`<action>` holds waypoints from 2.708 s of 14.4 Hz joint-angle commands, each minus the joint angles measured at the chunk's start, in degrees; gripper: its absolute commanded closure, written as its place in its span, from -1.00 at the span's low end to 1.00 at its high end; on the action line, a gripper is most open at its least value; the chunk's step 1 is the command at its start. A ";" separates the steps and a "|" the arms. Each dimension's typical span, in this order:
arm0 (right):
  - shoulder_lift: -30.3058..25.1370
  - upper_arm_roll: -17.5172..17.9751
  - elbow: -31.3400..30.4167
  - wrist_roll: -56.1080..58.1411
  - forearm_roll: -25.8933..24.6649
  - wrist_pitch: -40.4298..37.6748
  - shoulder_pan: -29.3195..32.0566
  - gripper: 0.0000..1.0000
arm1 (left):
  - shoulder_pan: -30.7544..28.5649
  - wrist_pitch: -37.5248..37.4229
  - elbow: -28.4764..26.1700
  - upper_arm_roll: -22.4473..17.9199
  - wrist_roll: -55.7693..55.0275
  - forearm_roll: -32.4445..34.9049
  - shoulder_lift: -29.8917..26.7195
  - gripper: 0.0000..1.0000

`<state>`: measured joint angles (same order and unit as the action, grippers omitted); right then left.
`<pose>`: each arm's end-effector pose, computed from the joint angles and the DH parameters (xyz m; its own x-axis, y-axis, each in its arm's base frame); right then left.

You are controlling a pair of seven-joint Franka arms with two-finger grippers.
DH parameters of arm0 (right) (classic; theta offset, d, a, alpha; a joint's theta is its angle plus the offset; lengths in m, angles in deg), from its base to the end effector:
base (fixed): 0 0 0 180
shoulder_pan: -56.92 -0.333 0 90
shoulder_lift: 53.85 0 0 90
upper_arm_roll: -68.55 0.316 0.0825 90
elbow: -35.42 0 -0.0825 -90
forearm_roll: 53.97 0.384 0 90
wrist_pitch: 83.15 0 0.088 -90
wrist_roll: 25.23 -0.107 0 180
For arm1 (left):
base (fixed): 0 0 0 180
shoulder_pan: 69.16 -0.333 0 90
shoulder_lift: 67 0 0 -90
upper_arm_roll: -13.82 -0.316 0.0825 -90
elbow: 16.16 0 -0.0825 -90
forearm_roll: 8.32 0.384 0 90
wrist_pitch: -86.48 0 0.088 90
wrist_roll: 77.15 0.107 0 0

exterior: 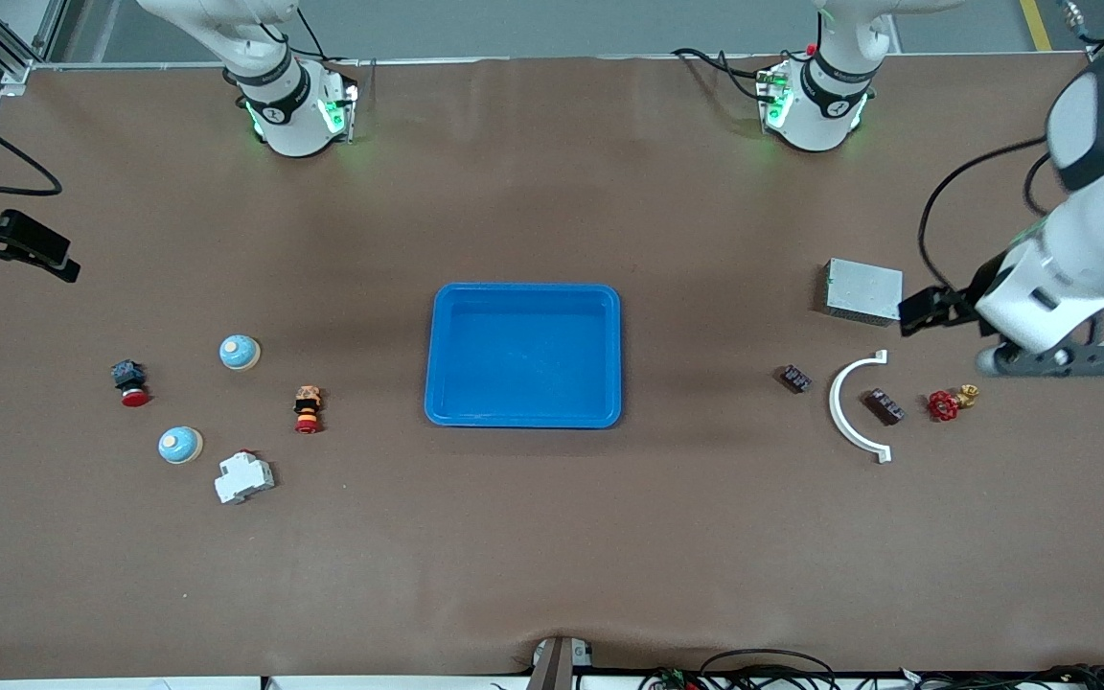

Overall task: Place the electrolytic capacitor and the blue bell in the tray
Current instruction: 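Move the left gripper to a capacitor while the right gripper reaches a bell, then grasp the capacitor with the left gripper while the right gripper grasps a bell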

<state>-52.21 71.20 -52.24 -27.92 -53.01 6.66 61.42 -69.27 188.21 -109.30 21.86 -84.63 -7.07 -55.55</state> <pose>0.5632 -0.0168 0.6275 0.9968 -0.0791 0.0081 -0.0790 -0.9967 -0.0185 0.6134 -0.0771 0.4993 0.9988 -0.0107 -0.0483 -0.0107 -0.9999 0.0004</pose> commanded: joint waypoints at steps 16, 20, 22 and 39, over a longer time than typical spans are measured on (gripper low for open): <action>14.87 -0.02 0.47 0.32 -2.09 0.54 -6.00 -1.00 | 0.82 49.97 -35.10 0.49 -29.16 -0.02 10.33 -1.00; 22.34 -0.10 0.56 0.32 -2.36 5.80 -5.82 -1.00 | 0.82 52.08 -34.84 0.57 -30.05 -0.02 12.28 -0.90; 25.42 -0.19 0.39 0.49 -2.19 9.92 -4.94 -1.00 | 0.91 52.08 -34.84 0.57 -30.14 -0.02 12.28 -0.58; 25.79 -0.54 -20.52 18.34 -3.50 32.62 2.70 -1.00 | 3.10 46.64 -32.21 3.82 -34.07 -0.02 8.32 1.00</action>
<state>-22.36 70.03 -67.69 -10.07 -55.78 38.26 63.09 -66.80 237.42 -142.26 24.06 -115.45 -7.07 -45.54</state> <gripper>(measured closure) 0.000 0.661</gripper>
